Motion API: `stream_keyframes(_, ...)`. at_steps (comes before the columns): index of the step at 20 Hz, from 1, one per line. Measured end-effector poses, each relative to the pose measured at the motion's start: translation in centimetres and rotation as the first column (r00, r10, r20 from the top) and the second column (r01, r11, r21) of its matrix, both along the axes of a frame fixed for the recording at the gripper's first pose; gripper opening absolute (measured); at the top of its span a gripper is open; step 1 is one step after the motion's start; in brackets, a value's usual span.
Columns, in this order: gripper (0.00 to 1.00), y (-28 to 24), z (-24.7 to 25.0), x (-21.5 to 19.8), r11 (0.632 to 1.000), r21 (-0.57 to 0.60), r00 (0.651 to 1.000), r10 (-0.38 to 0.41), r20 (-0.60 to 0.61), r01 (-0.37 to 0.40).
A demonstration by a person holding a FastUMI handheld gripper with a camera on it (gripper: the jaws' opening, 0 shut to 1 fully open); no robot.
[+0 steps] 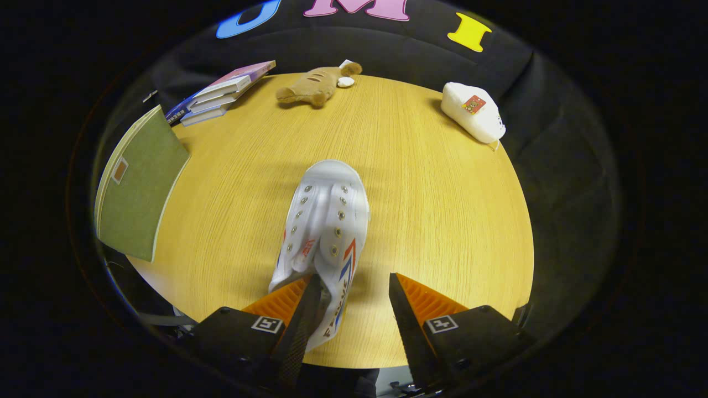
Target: Open the storage box then place both shoes into the box .Put the left shoe in first, then the right shoe, with the right side of both shoes facing outward in a uniform manner.
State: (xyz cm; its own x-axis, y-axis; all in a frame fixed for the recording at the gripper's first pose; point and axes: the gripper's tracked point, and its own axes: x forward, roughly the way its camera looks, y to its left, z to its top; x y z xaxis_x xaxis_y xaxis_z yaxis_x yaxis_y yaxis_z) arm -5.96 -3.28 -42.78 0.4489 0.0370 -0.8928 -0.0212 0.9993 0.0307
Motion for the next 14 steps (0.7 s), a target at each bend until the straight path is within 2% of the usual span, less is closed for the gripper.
stream_keyframes(5,0.62,0.7,-0.8,1.9,1.0,0.006,0.999,0.013,0.031,-0.013)
stream_keyframes(6,0.46,1.1,-1.1,1.9,1.0,0.009,0.999,0.019,0.027,-0.019)
stream_keyframes(8,0.14,0.6,-1.4,1.8,1.0,-0.024,1.0,-0.018,0.009,0.018)
stream_keyframes(9,0.08,0.6,-1.3,1.9,0.999,-0.013,0.999,-0.049,0.007,0.049)
stream_keyframes(10,0.05,0.8,-1.1,2.0,0.997,0.006,0.997,-0.075,0.008,0.075)
stream_keyframes(14,0.05,1.7,0.7,2.3,0.985,0.087,0.988,-0.15,0.021,0.148)
